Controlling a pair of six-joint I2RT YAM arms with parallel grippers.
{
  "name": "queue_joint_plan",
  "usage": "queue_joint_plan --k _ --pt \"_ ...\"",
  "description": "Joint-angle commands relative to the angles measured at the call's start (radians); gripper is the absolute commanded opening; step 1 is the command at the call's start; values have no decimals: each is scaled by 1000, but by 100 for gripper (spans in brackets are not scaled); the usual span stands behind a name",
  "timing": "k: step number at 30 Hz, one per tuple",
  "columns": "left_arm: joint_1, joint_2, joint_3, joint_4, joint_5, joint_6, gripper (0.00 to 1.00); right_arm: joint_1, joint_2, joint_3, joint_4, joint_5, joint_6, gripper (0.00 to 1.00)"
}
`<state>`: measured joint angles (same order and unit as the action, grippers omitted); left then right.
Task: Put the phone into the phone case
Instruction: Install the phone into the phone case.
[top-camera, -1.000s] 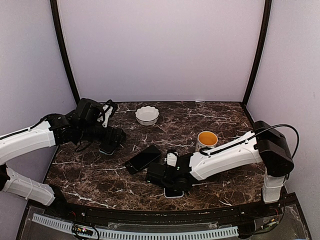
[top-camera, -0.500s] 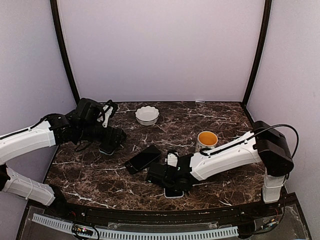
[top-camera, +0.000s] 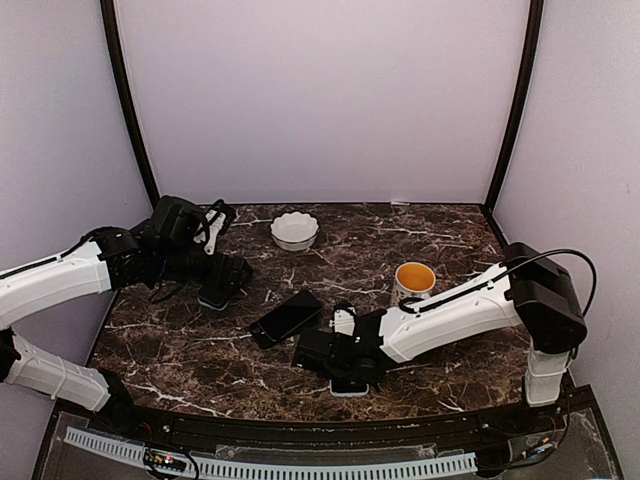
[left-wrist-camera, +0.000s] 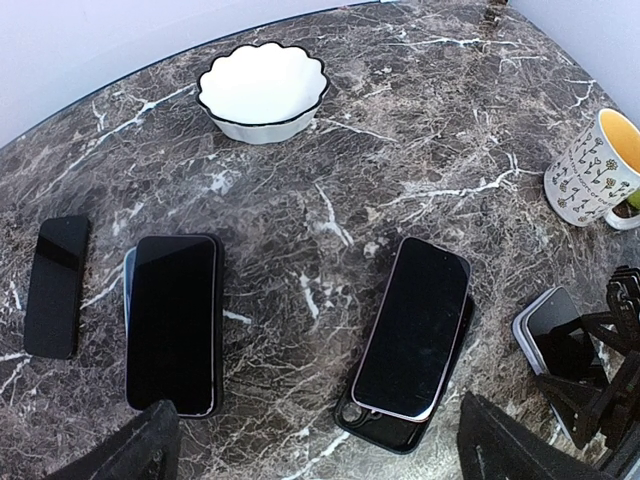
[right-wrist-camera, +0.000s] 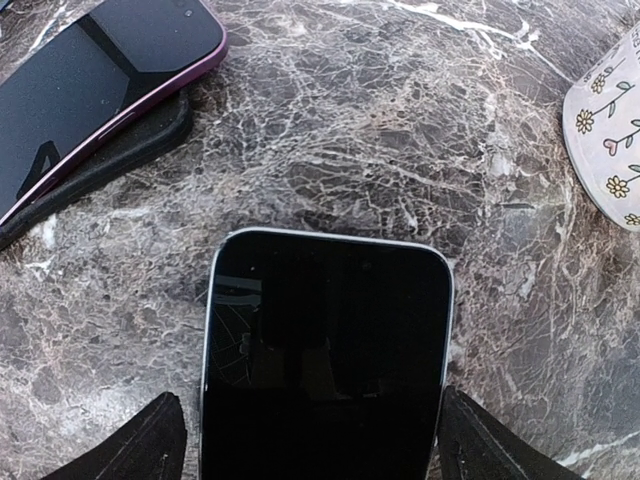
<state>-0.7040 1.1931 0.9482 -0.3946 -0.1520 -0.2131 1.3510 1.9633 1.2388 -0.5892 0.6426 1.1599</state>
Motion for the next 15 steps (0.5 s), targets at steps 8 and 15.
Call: queue_joint_plan --k 8,15 --pt "8 -5 -5 -7 13 12 99 -2 -63 -10 -12 -71 -115 98" --pt "9 -6 -7 -5 15 13 99 11 -148 -1 -22 -137 -234 98"
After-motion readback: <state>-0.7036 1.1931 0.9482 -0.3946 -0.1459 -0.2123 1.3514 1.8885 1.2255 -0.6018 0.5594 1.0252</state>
